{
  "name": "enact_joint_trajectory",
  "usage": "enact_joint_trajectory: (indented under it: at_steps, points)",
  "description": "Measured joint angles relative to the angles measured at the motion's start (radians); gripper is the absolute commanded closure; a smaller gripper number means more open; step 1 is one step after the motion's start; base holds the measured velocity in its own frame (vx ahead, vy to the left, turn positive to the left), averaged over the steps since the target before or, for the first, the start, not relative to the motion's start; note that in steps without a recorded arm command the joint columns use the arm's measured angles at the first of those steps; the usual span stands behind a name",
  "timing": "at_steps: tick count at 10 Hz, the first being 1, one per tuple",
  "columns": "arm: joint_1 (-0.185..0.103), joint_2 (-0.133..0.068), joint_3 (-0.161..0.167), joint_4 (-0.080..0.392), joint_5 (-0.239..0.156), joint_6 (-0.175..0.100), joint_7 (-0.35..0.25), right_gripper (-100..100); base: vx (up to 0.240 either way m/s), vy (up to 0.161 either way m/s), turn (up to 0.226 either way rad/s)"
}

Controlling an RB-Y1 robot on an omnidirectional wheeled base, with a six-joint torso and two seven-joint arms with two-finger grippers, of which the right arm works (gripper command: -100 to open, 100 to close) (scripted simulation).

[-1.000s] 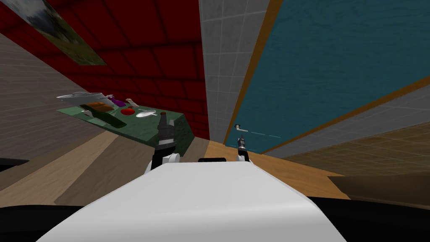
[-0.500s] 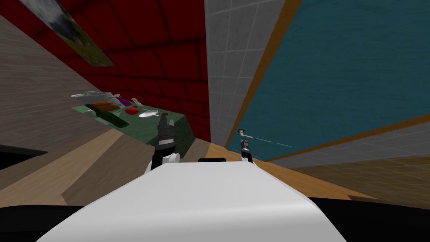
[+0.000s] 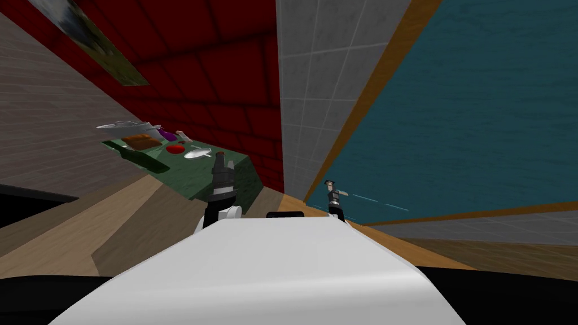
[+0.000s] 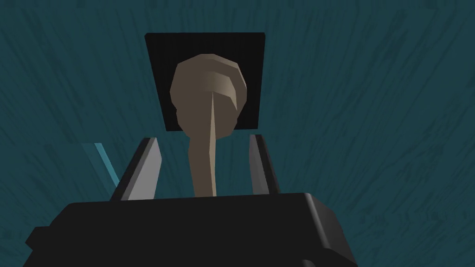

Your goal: Pull the door open

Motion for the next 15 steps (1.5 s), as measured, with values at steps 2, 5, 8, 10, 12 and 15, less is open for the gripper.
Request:
enact_joint_trajectory:
  at_steps: [2,5,8,10,12,15]
  points:
    - [0.0,0.0,0.0,0.001,0.0,0.001,0.001,100,-0.022,0.004,0.004]
    - [0.001,0.002,0.002,0.002,0.001,0.002,0.001,100,-0.03,-0.004,0.027]
    - [0.006,-0.017,0.018,0.001,0.009,-0.008,-0.021,100,-0.179,-0.025,0.116]
    - [0.022,-0.033,0.036,-0.008,0.018,-0.012,-0.041,100,-0.215,-0.022,0.142]
    - [0.031,-0.05,0.058,-0.002,0.028,-0.023,-0.068,100,-0.241,-0.035,0.166]
    - [0.049,-0.078,0.093,-0.007,0.046,-0.04,-0.11,100,-0.225,-0.047,0.12]
